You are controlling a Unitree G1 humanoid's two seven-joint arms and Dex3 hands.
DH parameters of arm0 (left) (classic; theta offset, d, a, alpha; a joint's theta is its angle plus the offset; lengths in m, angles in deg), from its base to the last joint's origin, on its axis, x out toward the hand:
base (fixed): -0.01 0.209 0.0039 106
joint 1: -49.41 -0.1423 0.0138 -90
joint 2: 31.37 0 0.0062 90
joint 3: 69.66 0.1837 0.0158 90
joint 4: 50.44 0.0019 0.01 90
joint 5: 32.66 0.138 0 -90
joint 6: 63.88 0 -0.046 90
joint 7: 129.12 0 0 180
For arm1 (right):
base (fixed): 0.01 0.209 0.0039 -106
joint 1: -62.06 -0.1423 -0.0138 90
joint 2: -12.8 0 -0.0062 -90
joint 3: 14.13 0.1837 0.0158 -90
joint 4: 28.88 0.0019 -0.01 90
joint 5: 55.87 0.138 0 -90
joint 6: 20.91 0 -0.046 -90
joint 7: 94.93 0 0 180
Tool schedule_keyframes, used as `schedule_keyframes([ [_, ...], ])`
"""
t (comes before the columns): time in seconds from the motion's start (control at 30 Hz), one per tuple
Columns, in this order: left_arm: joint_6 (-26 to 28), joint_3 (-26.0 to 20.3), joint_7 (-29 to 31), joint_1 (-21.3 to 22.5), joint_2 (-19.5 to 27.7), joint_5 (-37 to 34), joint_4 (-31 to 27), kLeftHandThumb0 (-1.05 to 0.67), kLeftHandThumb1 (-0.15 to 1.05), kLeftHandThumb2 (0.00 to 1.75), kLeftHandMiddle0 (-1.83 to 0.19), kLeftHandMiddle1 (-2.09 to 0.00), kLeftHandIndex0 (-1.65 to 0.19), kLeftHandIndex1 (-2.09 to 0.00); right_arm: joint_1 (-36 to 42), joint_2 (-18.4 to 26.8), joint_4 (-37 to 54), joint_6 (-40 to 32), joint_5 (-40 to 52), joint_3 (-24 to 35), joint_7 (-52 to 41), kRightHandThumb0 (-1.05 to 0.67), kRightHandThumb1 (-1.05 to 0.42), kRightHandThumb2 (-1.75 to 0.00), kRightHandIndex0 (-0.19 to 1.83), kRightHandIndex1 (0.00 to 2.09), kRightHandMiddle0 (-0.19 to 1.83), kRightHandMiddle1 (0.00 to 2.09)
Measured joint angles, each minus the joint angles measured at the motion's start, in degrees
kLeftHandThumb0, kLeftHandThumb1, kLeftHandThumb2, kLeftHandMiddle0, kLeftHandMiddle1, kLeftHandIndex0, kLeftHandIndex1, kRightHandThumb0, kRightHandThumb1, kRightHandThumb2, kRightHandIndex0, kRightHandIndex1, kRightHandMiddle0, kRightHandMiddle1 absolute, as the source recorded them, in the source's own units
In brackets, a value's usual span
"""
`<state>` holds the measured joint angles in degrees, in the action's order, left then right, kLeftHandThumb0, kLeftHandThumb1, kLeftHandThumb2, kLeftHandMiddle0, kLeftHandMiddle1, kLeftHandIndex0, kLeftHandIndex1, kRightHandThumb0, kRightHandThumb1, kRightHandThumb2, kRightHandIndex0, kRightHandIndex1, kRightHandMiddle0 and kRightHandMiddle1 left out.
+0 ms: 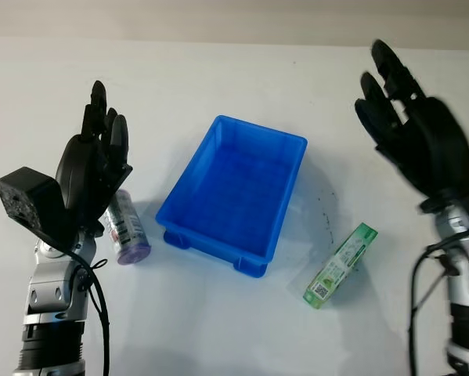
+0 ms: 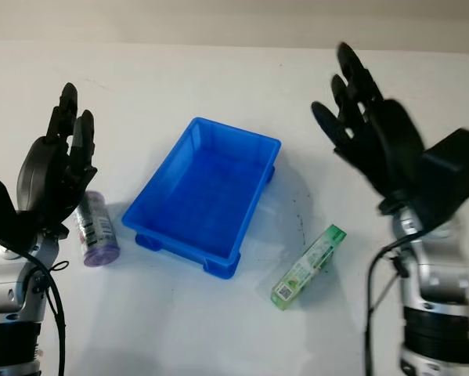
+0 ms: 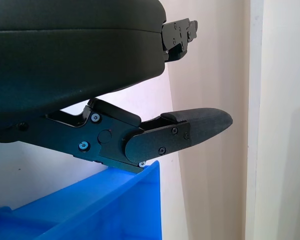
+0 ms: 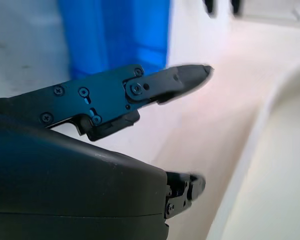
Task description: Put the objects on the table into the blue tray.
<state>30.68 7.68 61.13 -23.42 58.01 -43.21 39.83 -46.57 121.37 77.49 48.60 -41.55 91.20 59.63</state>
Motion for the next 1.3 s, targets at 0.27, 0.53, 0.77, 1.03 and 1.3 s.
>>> schedule_keyframes([
  [0.27,0.52,-0.03,0.35,0.25,0.68,0.00,0.60,-0.70,1.05,0.65,0.19,0.00,0.19,0.00,5.99,15.81,8.87,1.75,-6.72,1.78,-11.06,-0.40,-0.79,-0.06,0.30,0.10,0.34,0.07],
  [0.53,1.03,-0.29,1.95,0.76,1.82,-0.40,0.62,-0.67,1.05,0.67,0.19,0.00,0.19,0.00,13.43,25.07,14.61,10.15,-14.34,5.13,-20.70,-0.32,-0.80,-0.06,0.30,0.07,0.31,0.05],
  [0.77,1.02,-0.55,1.84,1.03,2.17,-0.40,1.01,-0.69,1.05,0.66,0.19,0.00,0.19,0.00,16.64,27.25,18.15,12.96,-18.13,4.70,-23.88,-0.27,-0.81,-0.06,0.30,0.06,0.32,0.06],
  [1.03,1.17,-0.30,1.43,1.20,2.16,-0.21,1.07,-0.69,1.05,0.64,0.19,0.00,0.19,0.00,16.70,24.84,12.28,25.64,-22.97,-3.08,-20.81,-0.29,-0.78,-0.05,0.41,0.10,0.42,0.08],
  [1.3,1.03,-0.39,1.47,1.18,2.16,-0.21,1.06,-0.68,1.05,0.65,0.19,0.00,0.19,0.00,16.67,23.65,6.59,35.21,-24.26,-7.39,-20.12,-0.31,-0.78,-0.06,0.45,0.10,0.47,0.08],
])
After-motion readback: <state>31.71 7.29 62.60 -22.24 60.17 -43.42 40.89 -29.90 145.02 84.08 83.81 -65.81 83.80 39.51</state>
